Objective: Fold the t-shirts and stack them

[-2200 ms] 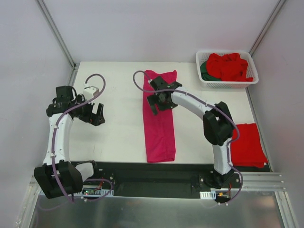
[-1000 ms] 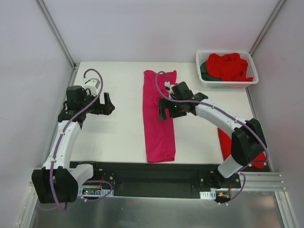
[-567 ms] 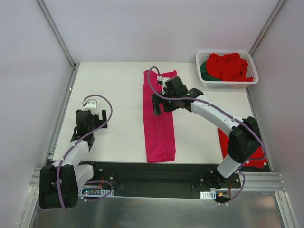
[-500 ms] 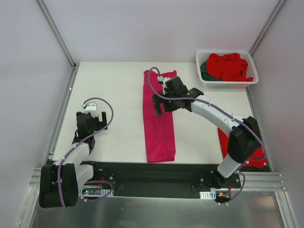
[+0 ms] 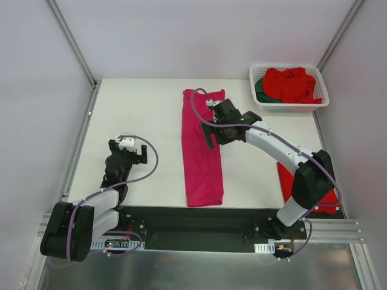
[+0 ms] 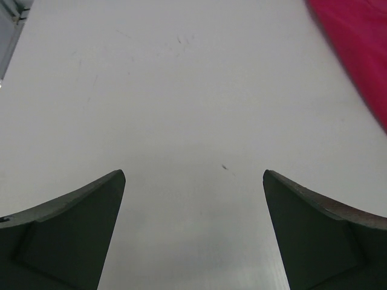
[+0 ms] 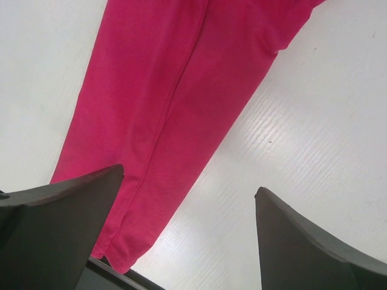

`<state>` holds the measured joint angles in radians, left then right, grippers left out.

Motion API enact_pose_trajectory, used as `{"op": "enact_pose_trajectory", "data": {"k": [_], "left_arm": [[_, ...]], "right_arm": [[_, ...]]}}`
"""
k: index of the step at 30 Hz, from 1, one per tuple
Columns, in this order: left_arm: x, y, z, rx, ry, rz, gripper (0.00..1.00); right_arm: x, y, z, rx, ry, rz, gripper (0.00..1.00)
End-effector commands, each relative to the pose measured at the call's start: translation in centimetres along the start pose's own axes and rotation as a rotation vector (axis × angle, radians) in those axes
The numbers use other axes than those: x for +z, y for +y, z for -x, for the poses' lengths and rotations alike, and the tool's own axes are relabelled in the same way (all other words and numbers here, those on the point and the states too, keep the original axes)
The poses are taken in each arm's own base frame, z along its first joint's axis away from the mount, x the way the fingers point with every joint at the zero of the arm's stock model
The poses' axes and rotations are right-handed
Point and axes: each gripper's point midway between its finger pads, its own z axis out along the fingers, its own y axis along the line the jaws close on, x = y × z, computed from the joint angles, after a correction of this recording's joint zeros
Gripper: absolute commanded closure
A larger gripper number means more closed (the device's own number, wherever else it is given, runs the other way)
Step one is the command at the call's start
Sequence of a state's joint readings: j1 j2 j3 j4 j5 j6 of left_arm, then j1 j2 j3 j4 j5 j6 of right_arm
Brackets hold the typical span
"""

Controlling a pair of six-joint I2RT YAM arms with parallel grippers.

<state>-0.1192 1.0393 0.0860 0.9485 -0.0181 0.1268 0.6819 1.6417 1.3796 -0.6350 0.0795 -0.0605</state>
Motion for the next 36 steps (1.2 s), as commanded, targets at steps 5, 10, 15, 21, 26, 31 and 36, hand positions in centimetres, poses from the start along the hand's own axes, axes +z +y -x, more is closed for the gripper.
{"op": "enact_pose_trajectory", "data": {"k": [5,10,15,21,26,31,36], "left_arm": [[2.3,1.0,0.4,0.021,-0.005,0.115,0.01],[2.1,1.4,0.4,0.012,-0.012,0.129,0.01],[2.1,1.6,0.2,0.003,-0.008,0.144,0.01],[2.4,1.8,0.0,-0.002,0.014,0.150,0.01],[2.7,3.2,-0.5,-0.048,0.045,0.232,0.01],[-1.7,-2.7,-1.3,0.086,-0.136,-0.164,0.01],[1.9,4.6,-2.1,-0.122,0.046,0.286,0.01]], "right_arm": [[-2.5,-1.5,0.4,0.000,-0.054,-0.053,0.04],[-2.2,-1.3,0.5,-0.009,-0.061,-0.035,0.04],[-1.6,-0.7,0.7,-0.008,-0.062,-0.005,0.04],[-1.4,-0.5,0.8,-0.016,-0.065,0.006,0.04],[-1.0,-0.4,0.8,-0.018,-0.071,0.015,0.04],[-0.2,-0.3,0.4,-0.021,-0.049,0.028,0.04],[0.4,0.0,0.2,-0.005,-0.044,0.046,0.04]]}}
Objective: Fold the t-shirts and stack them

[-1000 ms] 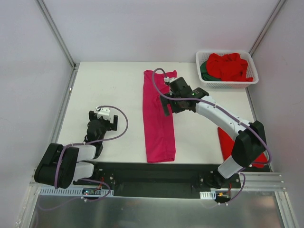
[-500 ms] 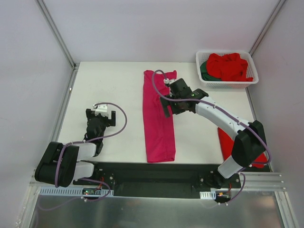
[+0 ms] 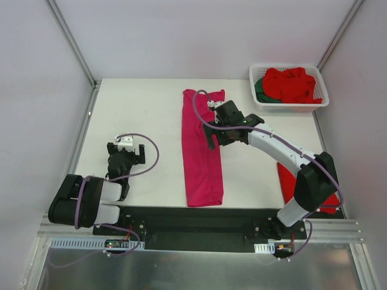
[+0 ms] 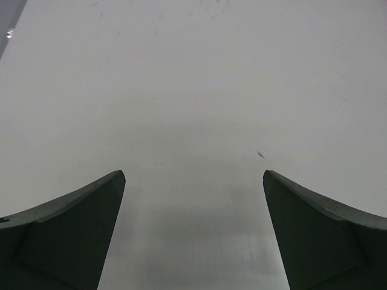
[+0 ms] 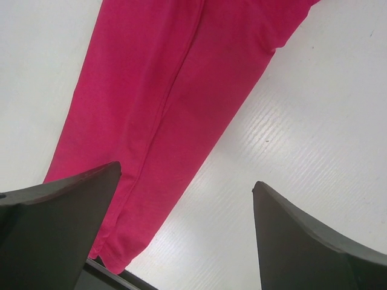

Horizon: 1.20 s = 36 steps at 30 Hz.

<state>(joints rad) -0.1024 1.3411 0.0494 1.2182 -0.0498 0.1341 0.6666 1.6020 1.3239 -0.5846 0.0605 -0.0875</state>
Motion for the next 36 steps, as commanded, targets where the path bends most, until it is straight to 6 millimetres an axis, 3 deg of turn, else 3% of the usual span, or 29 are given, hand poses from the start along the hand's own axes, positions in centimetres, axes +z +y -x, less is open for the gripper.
{"op": "enact_pose_trajectory", "data": {"k": [1,2,6,23,29,36], "left_arm": [[1.8,4.2,2.3,-0.136,-0.005,0.246,0.01],[1.7,4.3,3.2,-0.144,-0.059,0.247,0.01],[1.8,3.1,2.7,-0.116,-0.032,0.174,0.01],[2.1,3.1,2.8,-0.127,-0.025,0.155,0.01],[2.1,3.1,2.8,-0.126,-0.024,0.154,0.01],[2.1,3.1,2.8,-0.125,-0.025,0.155,0.01]], "right_arm": [[0.5,0.4,0.4,0.007,-0.013,0.030,0.04],[0.5,0.4,0.4,0.009,-0.013,0.030,0.04],[0.5,0.4,0.7,0.007,-0.020,0.032,0.04],[-0.3,-1.2,-0.4,0.067,-0.053,-0.048,0.04],[0.5,0.2,-1.5,0.118,-0.039,-0.001,0.04],[-1.4,1.9,-0.7,0.099,-0.078,0.057,0.04]]}}
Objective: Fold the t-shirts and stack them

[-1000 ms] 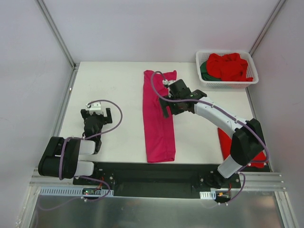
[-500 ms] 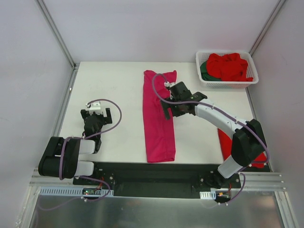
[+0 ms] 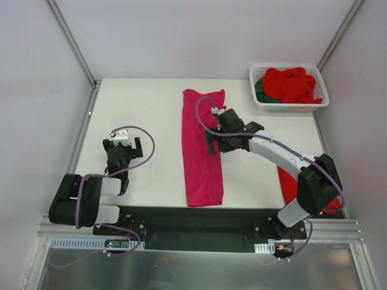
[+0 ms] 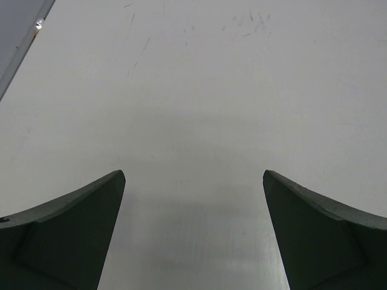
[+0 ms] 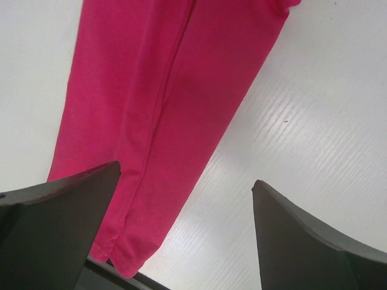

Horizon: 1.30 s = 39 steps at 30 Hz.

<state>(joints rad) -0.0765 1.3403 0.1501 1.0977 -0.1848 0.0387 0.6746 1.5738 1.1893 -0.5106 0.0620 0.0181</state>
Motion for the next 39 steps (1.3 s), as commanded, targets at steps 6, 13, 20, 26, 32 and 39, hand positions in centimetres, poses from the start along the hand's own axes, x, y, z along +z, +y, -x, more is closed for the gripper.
{"op": "enact_pose_trajectory", "data": {"k": [6,13,20,26,32,39], "left_arm": [[0.7,-0.7,1.4,-0.053,-0.016,-0.093,0.01],[0.9,-1.6,1.8,-0.035,-0.022,-0.152,0.01],[0.9,-1.1,1.7,-0.039,-0.020,-0.123,0.01],[1.0,-0.9,5.1,0.001,0.086,-0.012,0.01],[-3.7,-4.9,19.4,-0.084,0.069,-0.147,0.01],[-6.6,-8.6,19.7,-0.219,0.191,-0.386,0.01]], "right_arm": [[-3.7,2.5,2.2,-0.032,-0.132,0.077,0.04],[-3.6,3.4,1.4,-0.057,-0.113,0.083,0.04],[-3.7,3.2,1.4,-0.084,-0.119,0.046,0.04],[-4.8,3.3,1.4,-0.076,-0.121,0.058,0.04],[-5.8,2.4,1.7,-0.080,-0.138,0.017,0.04],[-6.9,0.7,4.3,-0.078,-0.282,0.014,0.04]]}}
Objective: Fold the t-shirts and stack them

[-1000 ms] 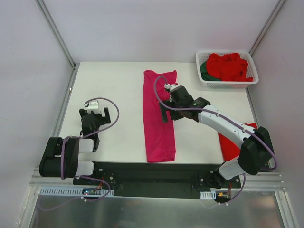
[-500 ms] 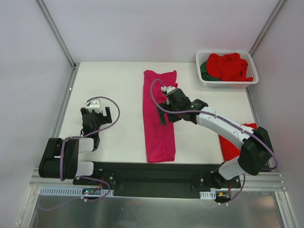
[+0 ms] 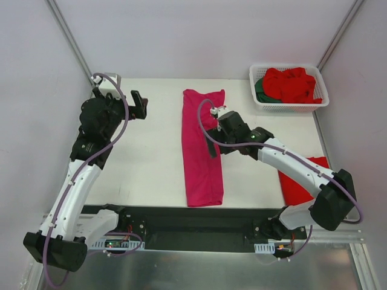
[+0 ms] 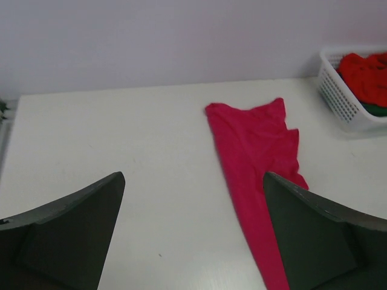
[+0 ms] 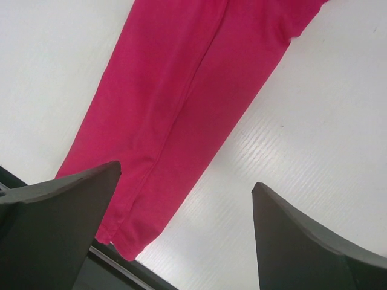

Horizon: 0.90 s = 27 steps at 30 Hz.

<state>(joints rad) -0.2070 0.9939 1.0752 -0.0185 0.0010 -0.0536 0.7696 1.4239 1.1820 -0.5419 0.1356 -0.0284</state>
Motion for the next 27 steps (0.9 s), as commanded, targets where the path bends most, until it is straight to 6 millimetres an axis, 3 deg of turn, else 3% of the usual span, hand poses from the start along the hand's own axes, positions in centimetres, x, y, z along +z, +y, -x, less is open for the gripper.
{"op": "enact_pose_trajectory", "data": {"k": [1,3,4,5,7,8,9,10,11,13,14,15,16,19,21,22,24,27], "left_arm": [[-1.2,-2.1,-9.0,-0.219,0.322,-0.105,0.01],[-0.8,-3.7,-9.5,-0.230,0.361,-0.204,0.00],[-0.5,-3.4,-9.2,-0.247,0.363,-0.182,0.01],[-0.3,-3.3,-9.4,-0.258,0.373,-0.176,0.01],[-0.2,-3.5,-8.6,-0.253,0.363,-0.199,0.01],[-0.1,-3.3,-8.6,-0.272,0.386,-0.202,0.01],[0.0,-3.5,-7.8,-0.293,0.391,-0.228,0.01],[-0.1,-4.8,-3.9,-0.299,0.341,-0.324,0.01],[0.2,-4.8,-4.2,-0.320,0.399,-0.333,0.01],[0.2,-6.0,-1.9,-0.352,0.389,-0.397,0.01],[0.1,-6.4,-2.4,-0.388,0.414,-0.406,0.01],[-0.1,-6.1,-3.5,-0.441,0.457,-0.362,0.01],[-0.2,-5.7,-5.2,-0.455,0.492,-0.327,0.01],[0.1,-2.6,-5.9,-0.372,0.444,-0.156,0.01],[0.2,0.3,-6.1,-0.389,0.411,0.018,0.01],[0.4,0.3,-7.3,-0.406,0.423,0.004,0.01],[0.2,-1.5,-8.4,-0.483,0.454,-0.128,0.01],[1.5,-2.2,-12.0,-0.667,0.562,-0.238,0.01]], "right_arm": [[-1.6,-1.7,3.5,0.080,-0.167,0.014,0.04],[-1.2,-1.6,4.8,0.167,-0.199,0.146,0.04],[-0.5,-2.8,5.4,0.254,-0.203,0.182,0.04],[-1.0,-1.4,6.2,0.288,-0.197,0.324,0.04],[-0.4,-2.8,8.3,0.415,-0.205,0.400,0.04],[-1.1,-2.7,9.8,0.427,-0.223,0.452,0.04],[-1.0,-3.2,10.3,0.447,-0.213,0.443,0.04],[-1.0,-3.8,10.9,0.460,-0.211,0.427,0.04],[0.0,-4.8,11.1,0.471,-0.194,0.377,0.04],[-0.8,-5.1,13.0,0.463,-0.190,0.353,0.04],[0.3,-5.5,12.9,0.454,-0.158,0.341,0.04],[0.0,-5.7,13.2,0.446,-0.140,0.325,0.04],[0.4,-6.1,13.0,0.449,-0.126,0.309,0.04],[1.6,-7.2,12.6,0.495,-0.106,0.363,0.04],[2.0,-7.8,14.2,0.622,-0.159,0.460,0.04],[2.5,-9.0,13.1,0.698,-0.147,0.501,0.04],[2.8,-10.1,13.4,0.732,-0.199,0.533,0.04],[3.5,-12.0,11.3,0.703,-0.183,0.402,0.04]]}}
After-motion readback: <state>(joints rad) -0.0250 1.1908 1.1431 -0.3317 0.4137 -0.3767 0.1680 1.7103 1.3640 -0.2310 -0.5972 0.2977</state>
